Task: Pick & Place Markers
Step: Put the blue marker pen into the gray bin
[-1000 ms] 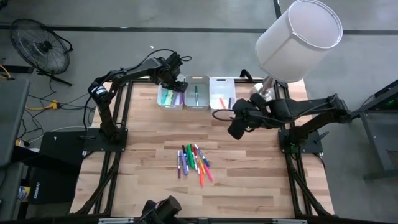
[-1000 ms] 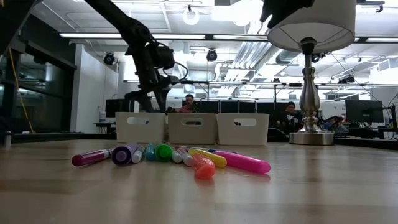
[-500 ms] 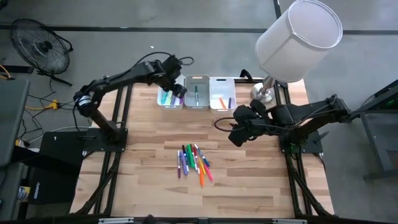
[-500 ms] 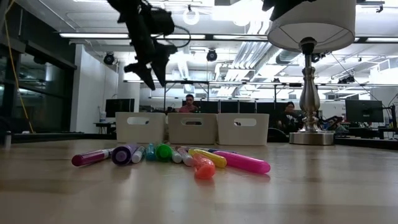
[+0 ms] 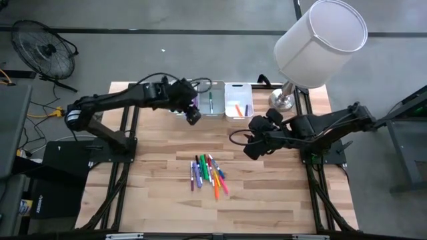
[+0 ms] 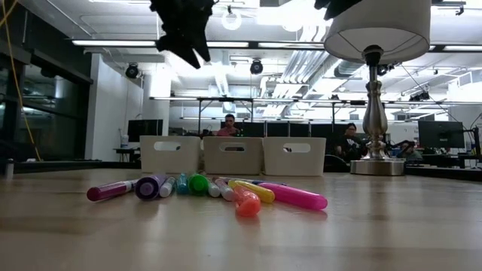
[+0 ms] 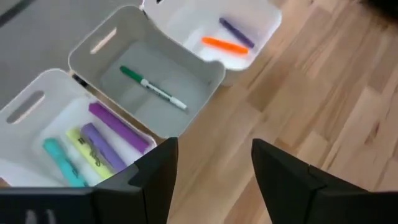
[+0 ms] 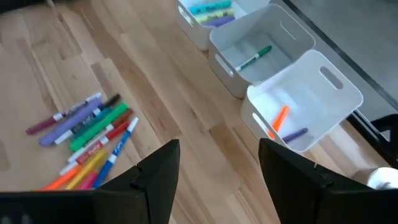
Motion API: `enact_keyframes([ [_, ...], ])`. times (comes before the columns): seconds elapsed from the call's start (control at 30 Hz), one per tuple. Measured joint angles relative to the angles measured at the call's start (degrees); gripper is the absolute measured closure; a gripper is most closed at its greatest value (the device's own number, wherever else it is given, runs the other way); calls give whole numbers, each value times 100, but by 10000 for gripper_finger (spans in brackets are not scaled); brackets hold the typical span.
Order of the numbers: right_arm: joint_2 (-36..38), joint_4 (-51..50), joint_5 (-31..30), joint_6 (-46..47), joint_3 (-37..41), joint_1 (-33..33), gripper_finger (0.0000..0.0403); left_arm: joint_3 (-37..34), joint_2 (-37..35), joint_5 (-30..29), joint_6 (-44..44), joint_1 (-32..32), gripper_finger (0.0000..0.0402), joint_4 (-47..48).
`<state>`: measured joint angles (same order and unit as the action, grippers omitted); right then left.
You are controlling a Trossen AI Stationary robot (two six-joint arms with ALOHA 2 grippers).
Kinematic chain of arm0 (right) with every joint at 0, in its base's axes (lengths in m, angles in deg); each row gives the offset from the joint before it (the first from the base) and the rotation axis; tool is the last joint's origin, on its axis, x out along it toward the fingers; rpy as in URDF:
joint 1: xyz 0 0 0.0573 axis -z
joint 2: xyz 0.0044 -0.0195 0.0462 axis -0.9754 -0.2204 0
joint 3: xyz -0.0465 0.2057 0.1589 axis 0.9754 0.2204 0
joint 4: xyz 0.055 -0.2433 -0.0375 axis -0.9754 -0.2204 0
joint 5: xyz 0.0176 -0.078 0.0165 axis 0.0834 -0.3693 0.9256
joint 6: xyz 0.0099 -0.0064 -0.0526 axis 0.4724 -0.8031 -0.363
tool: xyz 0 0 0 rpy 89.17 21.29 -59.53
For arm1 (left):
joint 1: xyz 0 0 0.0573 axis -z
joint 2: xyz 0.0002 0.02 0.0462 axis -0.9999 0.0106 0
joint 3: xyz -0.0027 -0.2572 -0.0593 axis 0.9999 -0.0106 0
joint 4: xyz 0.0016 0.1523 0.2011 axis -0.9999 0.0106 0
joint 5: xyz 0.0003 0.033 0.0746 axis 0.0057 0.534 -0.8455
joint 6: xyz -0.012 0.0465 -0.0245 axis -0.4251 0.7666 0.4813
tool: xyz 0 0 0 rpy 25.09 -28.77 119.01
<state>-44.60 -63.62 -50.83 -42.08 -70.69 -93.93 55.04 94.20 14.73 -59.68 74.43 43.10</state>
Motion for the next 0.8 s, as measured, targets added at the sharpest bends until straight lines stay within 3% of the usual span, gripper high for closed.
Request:
enact_keyframes([
  [0.33, -178, 896, 3, -75, 0, 17, 196, -1887, -1197, -57, -580, 720, 200, -1129],
  [0.5, -563, 2014, 91, -838, 0, 160, 196, -2917, -2063, -9, -824, 1168, 200, -1820],
  [0.67, -1050, 3540, 268, -1436, -8, 282, 196, -3464, -2896, -17, -907, 1579, 200, -1991],
  [0.8, -1510, 3521, 596, -1113, -130, 392, 197, -3710, -3544, -57, -905, 1893, 200, -1854],
])
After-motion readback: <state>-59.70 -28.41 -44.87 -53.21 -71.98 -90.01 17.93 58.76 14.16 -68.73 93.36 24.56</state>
